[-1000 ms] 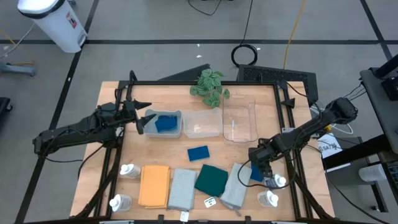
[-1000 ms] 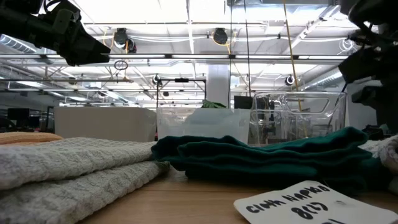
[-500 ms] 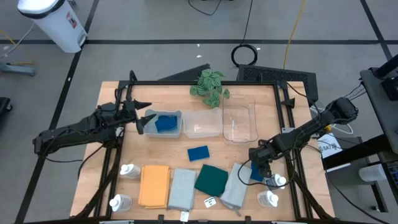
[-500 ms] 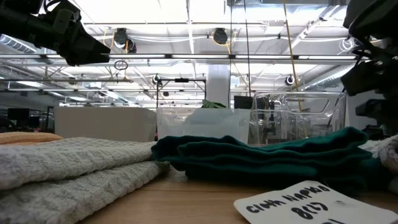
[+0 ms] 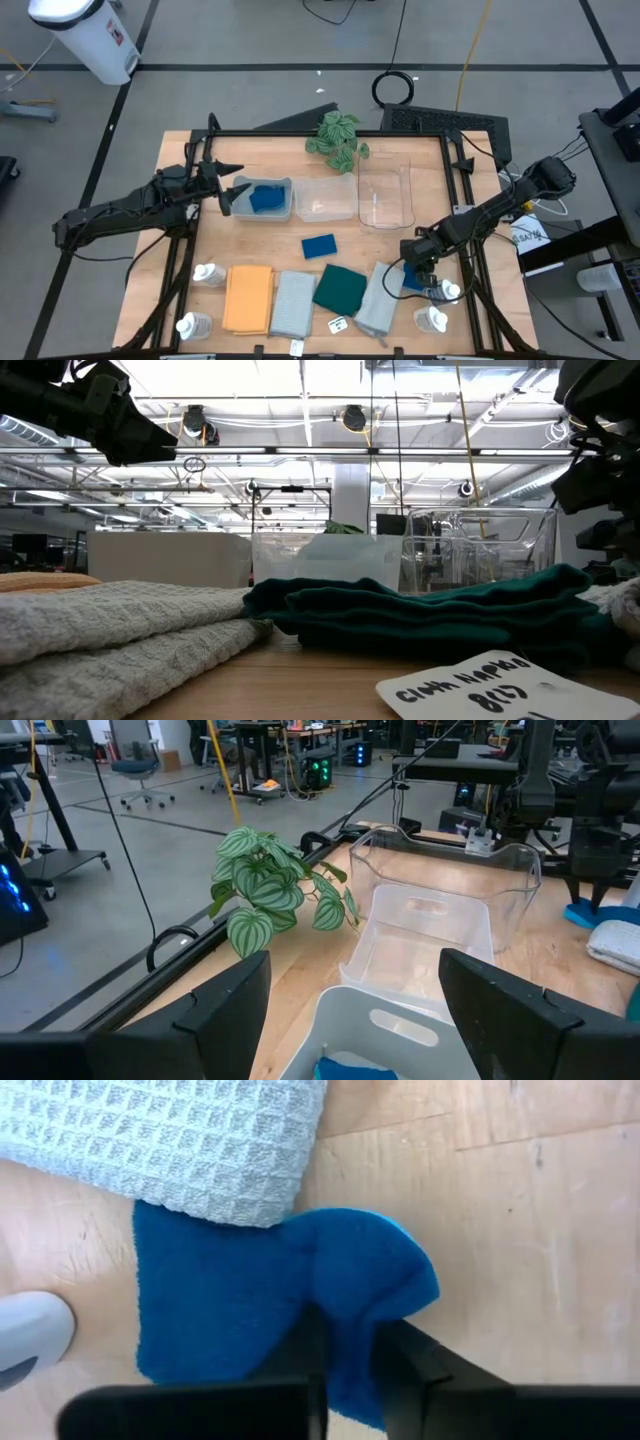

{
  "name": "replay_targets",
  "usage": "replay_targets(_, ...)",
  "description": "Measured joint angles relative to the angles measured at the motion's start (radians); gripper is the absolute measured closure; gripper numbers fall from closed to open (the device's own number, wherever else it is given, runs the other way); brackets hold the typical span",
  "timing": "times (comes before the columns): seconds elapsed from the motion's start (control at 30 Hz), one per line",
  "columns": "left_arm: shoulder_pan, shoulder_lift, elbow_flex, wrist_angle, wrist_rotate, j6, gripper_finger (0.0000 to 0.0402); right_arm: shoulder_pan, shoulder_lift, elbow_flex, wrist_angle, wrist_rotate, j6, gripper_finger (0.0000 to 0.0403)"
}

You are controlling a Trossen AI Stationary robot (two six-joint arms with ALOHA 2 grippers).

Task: Pick & Place Kitchen Items
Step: Put the blue sponge into the gray bin

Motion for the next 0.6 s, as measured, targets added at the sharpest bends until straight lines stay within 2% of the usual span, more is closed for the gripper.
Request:
replay_targets(0.2, 0.000, 0.000, 0.000, 0.000, 0.000, 0.000, 0.0108, 0.000, -0.037, -0.002, -0.011, 0.005, -0.009, 0.0391)
replay_targets(0.6, 0.000, 0.000, 0.000, 0.000, 0.000, 0.000, 0.0107, 0.000, -0.264, -0.002, -0.065, 0.041, -0.007, 0.0393)
